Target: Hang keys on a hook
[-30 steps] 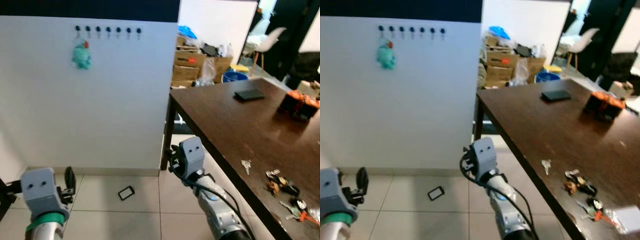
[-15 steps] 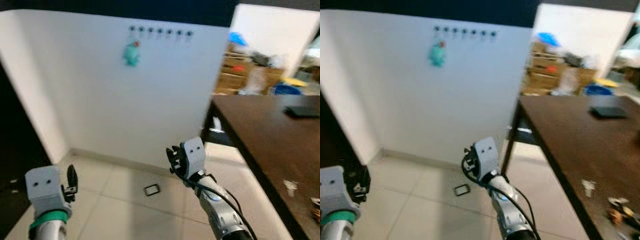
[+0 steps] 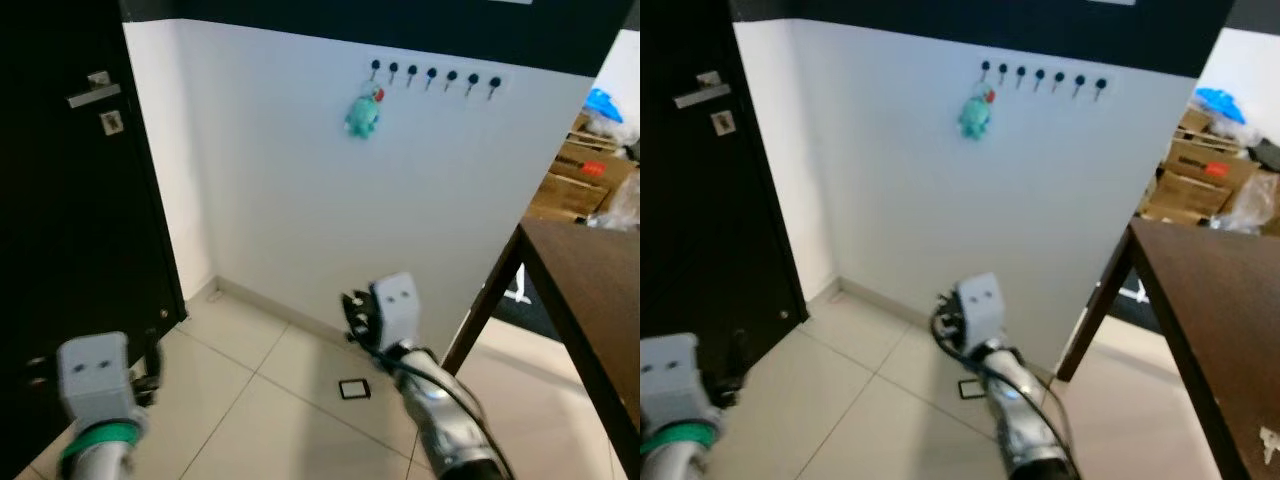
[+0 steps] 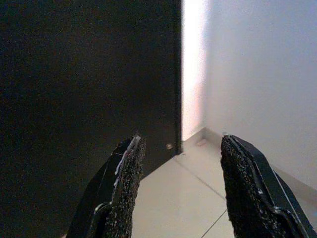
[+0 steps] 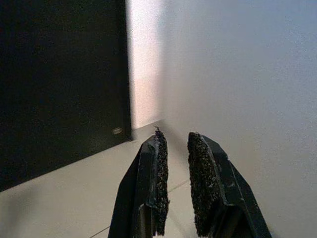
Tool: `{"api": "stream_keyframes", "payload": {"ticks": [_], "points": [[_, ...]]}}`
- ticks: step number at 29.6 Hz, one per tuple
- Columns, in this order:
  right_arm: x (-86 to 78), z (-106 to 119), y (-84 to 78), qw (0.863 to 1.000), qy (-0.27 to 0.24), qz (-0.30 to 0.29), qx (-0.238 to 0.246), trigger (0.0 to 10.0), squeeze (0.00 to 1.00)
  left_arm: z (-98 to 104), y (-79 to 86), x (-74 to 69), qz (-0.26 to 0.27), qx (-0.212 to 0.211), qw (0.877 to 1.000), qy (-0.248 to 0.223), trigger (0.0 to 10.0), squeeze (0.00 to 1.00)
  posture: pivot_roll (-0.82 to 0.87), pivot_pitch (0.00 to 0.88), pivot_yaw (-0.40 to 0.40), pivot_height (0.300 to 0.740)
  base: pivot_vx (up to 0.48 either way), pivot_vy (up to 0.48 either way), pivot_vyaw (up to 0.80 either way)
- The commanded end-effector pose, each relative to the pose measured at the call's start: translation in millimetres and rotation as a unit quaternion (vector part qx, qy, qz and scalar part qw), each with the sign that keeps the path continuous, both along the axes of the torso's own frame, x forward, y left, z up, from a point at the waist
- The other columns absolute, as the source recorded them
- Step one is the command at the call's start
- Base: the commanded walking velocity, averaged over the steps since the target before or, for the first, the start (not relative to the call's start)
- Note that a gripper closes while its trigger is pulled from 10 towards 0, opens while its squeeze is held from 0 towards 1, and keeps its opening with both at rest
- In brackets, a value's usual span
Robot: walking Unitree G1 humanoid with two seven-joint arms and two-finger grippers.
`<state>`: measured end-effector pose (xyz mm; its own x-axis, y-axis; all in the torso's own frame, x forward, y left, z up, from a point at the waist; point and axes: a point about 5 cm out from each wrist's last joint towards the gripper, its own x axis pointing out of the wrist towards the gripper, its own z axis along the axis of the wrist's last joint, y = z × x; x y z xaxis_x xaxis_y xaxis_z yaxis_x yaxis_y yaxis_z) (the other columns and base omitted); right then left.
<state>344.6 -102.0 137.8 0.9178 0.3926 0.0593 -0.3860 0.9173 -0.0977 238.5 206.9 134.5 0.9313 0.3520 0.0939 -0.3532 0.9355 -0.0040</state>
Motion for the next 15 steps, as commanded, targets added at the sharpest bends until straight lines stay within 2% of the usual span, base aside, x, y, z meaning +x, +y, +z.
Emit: {"api": "stream_keyframes", "payload": {"ticks": [1, 9, 12, 15], "points": [[-2.0, -7.5, -2.9, 1.000, 0.017, -0.008, 0.005, 10.0, 0.00, -2.5, 0.3, -3.3, -0.002, -0.005, 1.000, 0.008, 10.0, 0.00, -0.11, 0.014, 0.019, 0.740, 0.000, 0.000, 0.80], [-3.4, -8.4, -5.6, 1.000, 0.017, -0.019, 0.010, 10.0, 0.00, -2.0, -1.3, -0.6, -0.015, -0.002, 1.000, 0.012, 10.0, 0.00, -0.12, 0.024, 0.032, 0.740, 0.000, 0.000, 0.80], [-4.3, -10.0, -10.0, 0.998, 0.027, -0.030, 0.046, 10.0, 0.00, -1.1, -2.3, 1.1, -0.021, -0.002, 1.000, 0.010, 10.0, 0.00, -0.12, 0.024, 0.037, 0.740, 0.000, 0.000, 0.00], [-6.1, -11.6, -9.8, 0.998, 0.031, -0.029, 0.046, 10.0, 0.00, -1.8, -1.3, 1.5, -0.022, -0.005, 1.000, 0.012, 10.0, 0.00, -0.13, 0.017, 0.046, 0.740, 0.000, 0.000, 0.00]]}}
